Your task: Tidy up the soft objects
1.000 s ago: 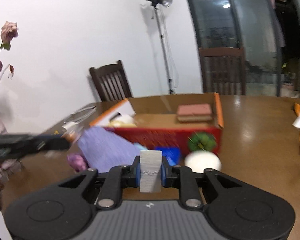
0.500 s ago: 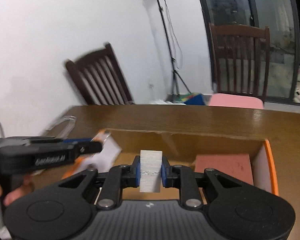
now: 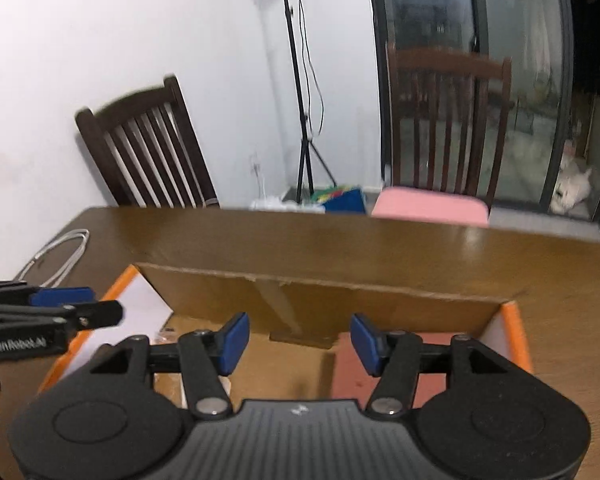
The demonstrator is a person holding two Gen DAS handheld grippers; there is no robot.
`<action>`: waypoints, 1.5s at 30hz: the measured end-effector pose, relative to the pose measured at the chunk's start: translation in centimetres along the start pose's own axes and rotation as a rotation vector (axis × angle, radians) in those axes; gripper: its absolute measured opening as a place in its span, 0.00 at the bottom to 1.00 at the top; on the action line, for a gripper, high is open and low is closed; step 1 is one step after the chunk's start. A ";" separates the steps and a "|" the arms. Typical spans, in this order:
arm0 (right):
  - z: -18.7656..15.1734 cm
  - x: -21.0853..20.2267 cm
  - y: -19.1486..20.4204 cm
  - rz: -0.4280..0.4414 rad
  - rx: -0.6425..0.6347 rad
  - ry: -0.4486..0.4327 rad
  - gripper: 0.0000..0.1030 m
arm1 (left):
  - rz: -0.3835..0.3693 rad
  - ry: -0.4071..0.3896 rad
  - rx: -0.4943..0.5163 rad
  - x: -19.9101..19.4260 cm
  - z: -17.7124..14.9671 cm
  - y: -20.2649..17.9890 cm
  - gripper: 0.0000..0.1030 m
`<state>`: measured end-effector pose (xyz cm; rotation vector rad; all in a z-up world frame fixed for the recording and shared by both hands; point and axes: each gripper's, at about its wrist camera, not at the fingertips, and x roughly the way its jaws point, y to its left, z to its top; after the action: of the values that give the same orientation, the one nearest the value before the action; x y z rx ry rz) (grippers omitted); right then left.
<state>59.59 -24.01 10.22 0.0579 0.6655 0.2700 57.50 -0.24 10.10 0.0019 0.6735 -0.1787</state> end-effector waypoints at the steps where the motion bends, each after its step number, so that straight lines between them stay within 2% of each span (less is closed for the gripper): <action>1: 0.0 -1.8 -0.1 0.003 -0.007 -0.024 0.55 | -0.005 -0.021 0.005 -1.5 -0.2 0.1 0.50; 5: -0.9 -8.7 -0.4 0.009 -0.036 -0.101 0.60 | -0.031 -0.105 0.032 -8.4 -1.9 -0.1 0.59; 6: -1.3 -10.4 -0.3 0.014 -0.041 -0.119 0.63 | -0.037 -0.128 0.042 -9.8 -2.4 -0.3 0.65; 7: -1.9 -12.4 -0.2 0.022 -0.048 -0.142 0.67 | -0.043 -0.151 0.050 -11.6 -3.2 -0.4 0.72; 10: -4.4 -16.8 0.3 0.040 -0.063 -0.192 0.72 | -0.070 -0.186 0.055 -15.9 -6.1 -1.1 0.77; 12: -6.8 -19.8 1.1 0.061 -0.092 -0.218 0.73 | -0.087 -0.213 0.053 -18.7 -8.4 -1.4 0.79; 15: -11.2 -23.1 2.3 0.073 -0.157 -0.271 0.80 | -0.098 -0.275 0.050 -22.7 -12.6 -1.8 0.86; 17: -15.1 -24.6 3.3 0.002 -0.211 -0.325 0.83 | -0.059 -0.309 0.082 -24.8 -16.3 -2.0 0.93; 19: -19.1 -25.7 3.9 -0.056 -0.234 -0.333 0.83 | -0.006 -0.294 0.130 -26.0 -19.8 -2.5 0.94; 22: -24.0 -26.9 4.8 -0.048 -0.218 -0.307 0.83 | 0.073 -0.253 0.137 -27.3 -24.7 -3.0 0.94; 24: -26.4 -27.1 5.4 -0.022 -0.203 -0.279 0.83 | 0.082 -0.234 0.083 -28.2 -26.8 -2.9 0.94; 26: -28.1 -27.4 5.8 -0.008 -0.180 -0.242 0.82 | 0.044 -0.231 0.020 -29.0 -28.3 -2.4 0.94; 29: -29.7 -28.1 6.0 0.039 -0.123 -0.217 0.82 | 0.000 -0.218 -0.018 -29.0 -28.5 -2.1 0.94; 32: -30.1 -27.8 6.4 0.079 -0.097 -0.212 0.81 | 0.018 -0.224 -0.040 -28.3 -27.3 -1.7 0.93; 33: -29.9 -27.6 6.6 0.063 -0.101 -0.217 0.80 | 0.009 -0.224 -0.055 -28.0 -26.8 -1.7 0.90; 34: -29.8 -27.5 6.7 0.055 -0.097 -0.222 0.78 | -0.009 -0.225 -0.065 -27.7 -26.5 -1.7 0.80; 35: -29.6 -27.4 6.7 0.054 -0.084 -0.226 0.78 | -0.041 -0.223 -0.067 -27.2 -25.9 -1.8 0.74; 37: -28.8 -26.9 6.2 0.080 -0.032 -0.226 0.76 | -0.104 -0.211 -0.070 -26.0 -24.8 -2.1 0.61; 38: -28.3 -26.3 5.9 0.115 -0.002 -0.223 0.76 | -0.126 -0.203 -0.075 -25.2 -24.1 -2.2 0.59; 41: -26.9 -23.9 5.9 0.197 0.024 -0.193 0.71 | -0.131 -0.183 -0.071 -22.0 -21.7 -2.5 0.59; 43: -25.7 -22.0 6.4 0.192 0.020 -0.180 0.68 | -0.130 -0.177 -0.064 -19.5 -20.0 -2.5 0.61; 45: -24.2 -20.1 6.6 0.183 0.028 -0.176 0.66 | -0.135 -0.177 -0.079 -17.3 -18.7 -2.4 0.67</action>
<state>27.99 -23.78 4.25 0.1687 0.4897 0.4271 32.23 1.32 6.33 -0.1339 0.5038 -0.2783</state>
